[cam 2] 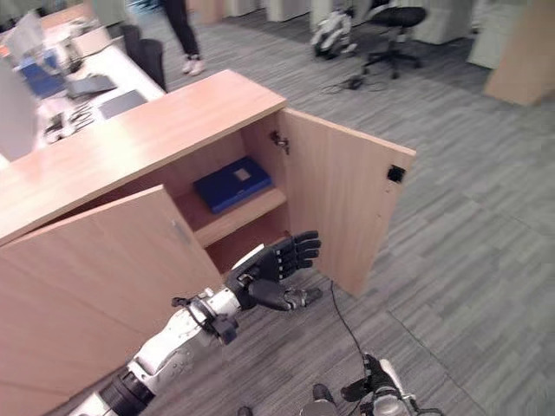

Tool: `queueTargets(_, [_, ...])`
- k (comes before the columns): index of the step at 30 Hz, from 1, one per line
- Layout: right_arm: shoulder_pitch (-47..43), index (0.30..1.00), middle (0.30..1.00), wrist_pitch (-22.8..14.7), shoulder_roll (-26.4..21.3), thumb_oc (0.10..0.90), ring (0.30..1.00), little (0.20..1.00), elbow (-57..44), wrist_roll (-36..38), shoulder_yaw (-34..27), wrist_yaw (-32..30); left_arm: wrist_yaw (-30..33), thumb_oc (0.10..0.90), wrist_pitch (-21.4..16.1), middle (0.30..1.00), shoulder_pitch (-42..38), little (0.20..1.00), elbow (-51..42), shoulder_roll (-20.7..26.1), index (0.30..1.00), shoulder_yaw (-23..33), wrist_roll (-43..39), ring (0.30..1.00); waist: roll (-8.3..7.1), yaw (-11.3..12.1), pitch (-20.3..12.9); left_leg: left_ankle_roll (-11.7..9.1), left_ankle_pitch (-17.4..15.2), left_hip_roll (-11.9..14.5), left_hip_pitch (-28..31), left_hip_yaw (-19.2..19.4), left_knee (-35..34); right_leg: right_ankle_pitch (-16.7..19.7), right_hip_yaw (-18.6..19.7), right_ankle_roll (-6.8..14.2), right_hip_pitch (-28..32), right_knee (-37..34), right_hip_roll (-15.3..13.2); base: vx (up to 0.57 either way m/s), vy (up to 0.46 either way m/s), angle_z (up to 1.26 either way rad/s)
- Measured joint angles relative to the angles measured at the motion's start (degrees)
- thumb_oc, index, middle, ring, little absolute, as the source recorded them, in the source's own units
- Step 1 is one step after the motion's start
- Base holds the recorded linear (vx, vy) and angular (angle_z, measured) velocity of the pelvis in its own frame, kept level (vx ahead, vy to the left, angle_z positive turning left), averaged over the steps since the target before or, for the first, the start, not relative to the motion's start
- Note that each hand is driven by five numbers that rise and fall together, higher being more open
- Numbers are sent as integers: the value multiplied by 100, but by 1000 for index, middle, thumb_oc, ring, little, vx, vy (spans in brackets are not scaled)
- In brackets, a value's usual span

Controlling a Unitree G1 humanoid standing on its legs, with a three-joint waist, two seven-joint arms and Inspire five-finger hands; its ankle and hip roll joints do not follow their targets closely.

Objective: Put the empty folder in the office cabinet

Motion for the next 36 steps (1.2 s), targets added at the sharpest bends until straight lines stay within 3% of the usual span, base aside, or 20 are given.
queueTargets(2, [80, 900, 900, -13, 30, 800, 900, 900, -54, -10, 42, 17, 143, 800, -83, 900, -130, 900, 455, 28, 900, 60, 149, 900, 11, -144, 19, -24, 344, -17, 200, 16, -165, 362, -18, 50, 367, -602, -44, 116, 99, -5])
queueTargets(4, [172, 900, 900, -53, 33, 800, 900, 900, -196, -10, 48, 36, 478, 800, -116, 900, -275, 900, 1310, -139, 900, 381, 273, 900, -78, -243, 15, -20, 305, -58, 359, 99, -162, 426, -17, 83, 613, -851, -112, 105, 96, -8])
queueTargets(9, [347, 900, 900, -57, 111, 800, 900, 900, -199, -4, 16, 84, 915, 800, -142, 900, -159, 900, 1690, -88, 900, 1066, 287, 900, -338, -268, 28, -22, 275, -104, 355, 146, -163, 685, -40, 103, 841, -1351, -198, 57, 91, 0])
queueTargets(16, [361, 900, 900, -54, 272, 800, 900, 900, -159, 4, -360, 170, 759, 800, -198, 900, 810, 900, 1602, -69, 900, 1418, 355, 900, -417, -143, 1, -6, 215, -92, 401, 309, -188, 742, 82, 117, 830, -1413, -188, 25, 92, -13])
queueTargets(20, [421, 900, 900, -50, 287, 800, 900, 900, -131, 22, -403, 234, 632, 800, -132, 900, 1405, 900, 2239, -59, 900, 1525, 956, 900, -566, -2, -173, -6, 207, -76, 334, 423, -192, 816, 157, 111, 686, -1411, -176, -16, 67, -13])
queueTargets(24, [323, 900, 900, -137, 294, 800, 900, 900, 84, 25, -426, 326, 622, 800, -22, 900, 1676, 900, 2931, 42, 900, 1554, 1712, 900, -641, 85, -193, 50, 186, -54, 220, 508, -192, 807, 120, 205, 107, -588, -16, -48, 62, -19])
queueTargets(27, [51, 900, 900, -219, 281, 800, 900, 900, 180, 26, -426, 359, 588, 800, 10, 900, 1713, 900, 3555, 119, 900, 1527, 2110, 900, -533, 132, -133, 133, 231, 172, 165, 681, -192, 1123, -537, 826, -707, 608, 189, 36, 31, -40])
queueTargets(28, [53, 900, 900, -244, 280, 800, 900, 900, 251, 26, -456, 354, 538, 800, -42, 900, 1699, 900, 3891, 96, 900, 1526, 2336, 900, -527, 108, -108, 197, 258, 180, 228, 732, -196, 1106, -973, 890, -949, 915, 42, 194, 2, -18])
queueTargets(31, [49, 900, 900, -275, 241, 800, 900, 900, 243, 21, -576, 345, 521, 800, -12, 900, 1888, 900, 4342, 67, 900, 1523, 2733, 900, -584, 193, -131, 168, 237, 103, 188, 1014, -197, 486, -1601, 718, -1121, 976, -382, 237, -75, -22])
queueTargets(33, [48, 900, 900, -297, 227, 800, 900, 900, 324, 20, -641, 339, 525, 800, -76, 900, 1904, 900, 4697, -12, 900, 1447, 2908, 900, -575, 154, -134, 131, 211, 115, -17, 898, -197, 178, -1737, 603, -1152, 558, -403, 244, -107, 13])
queueTargets(34, [-32, 900, 900, -311, 277, 800, 900, 900, 596, 20, -633, 345, 530, 800, -112, 900, 1741, 900, 5263, -61, 900, 1471, 2974, 900, -717, 137, -176, 87, 187, 53, -141, 858, -195, -33, -1690, 706, -950, -35, -438, 150, -82, 16])
queueTargets(35, [-48, 900, 900, -294, 285, 800, 900, 900, 730, 19, -629, 352, 529, 800, -34, 900, 1668, 900, 5464, -119, 900, 1470, 2991, 900, -736, 116, -143, 48, 223, 12, -183, 793, -191, 231, -1707, 591, -903, -262, -441, 294, -133, 14])
queueTargets(36, [-99, 900, 900, -295, 281, 800, 900, 900, 991, 19, -616, 348, 529, 800, -26, 900, 1658, 900, 5579, -212, 900, 1484, 2982, 900, -742, 65, -100, 44, 171, -25, -283, 772, 124, 371, -1657, 608, -941, -313, -470, 322, -140, 9])
